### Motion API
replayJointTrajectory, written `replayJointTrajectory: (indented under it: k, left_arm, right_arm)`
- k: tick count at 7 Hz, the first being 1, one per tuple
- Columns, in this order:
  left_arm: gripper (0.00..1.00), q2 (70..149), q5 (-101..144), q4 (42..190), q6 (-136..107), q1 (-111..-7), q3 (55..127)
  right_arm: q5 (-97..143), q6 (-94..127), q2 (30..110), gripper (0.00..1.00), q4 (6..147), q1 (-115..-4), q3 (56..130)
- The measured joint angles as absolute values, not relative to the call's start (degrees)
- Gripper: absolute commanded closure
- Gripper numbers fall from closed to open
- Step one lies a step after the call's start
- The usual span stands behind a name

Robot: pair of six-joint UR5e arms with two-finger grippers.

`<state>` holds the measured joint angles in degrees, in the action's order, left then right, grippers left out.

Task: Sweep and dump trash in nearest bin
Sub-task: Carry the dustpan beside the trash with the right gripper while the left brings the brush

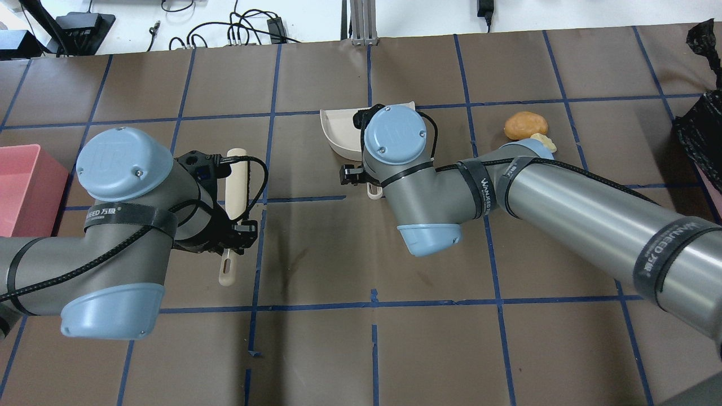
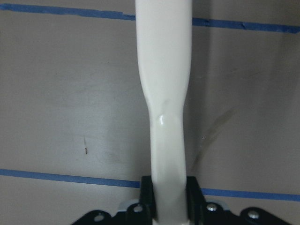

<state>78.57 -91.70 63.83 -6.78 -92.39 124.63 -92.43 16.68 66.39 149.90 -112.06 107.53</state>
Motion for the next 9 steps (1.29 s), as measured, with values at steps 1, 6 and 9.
replayJointTrajectory:
  k: [1,6,9]
  left_arm:
    - [1.00,78.55,-91.71,63.84,-6.71,-92.42,124.63]
    - [1.00,78.70,-91.76,63.90,-6.76,-92.81,124.39]
    - [1.00,79.00,-91.57,64.15,-6.57,-92.92,124.37]
  right_arm:
    - [-92.74,16.63,65.43,0.08,150.51,-112.09,107.42]
    - [-92.63,16.23,64.69,0.38,151.67,-111.84,107.13]
    - [-92.03,16.25,64.83,0.79,153.37,-111.35,107.06]
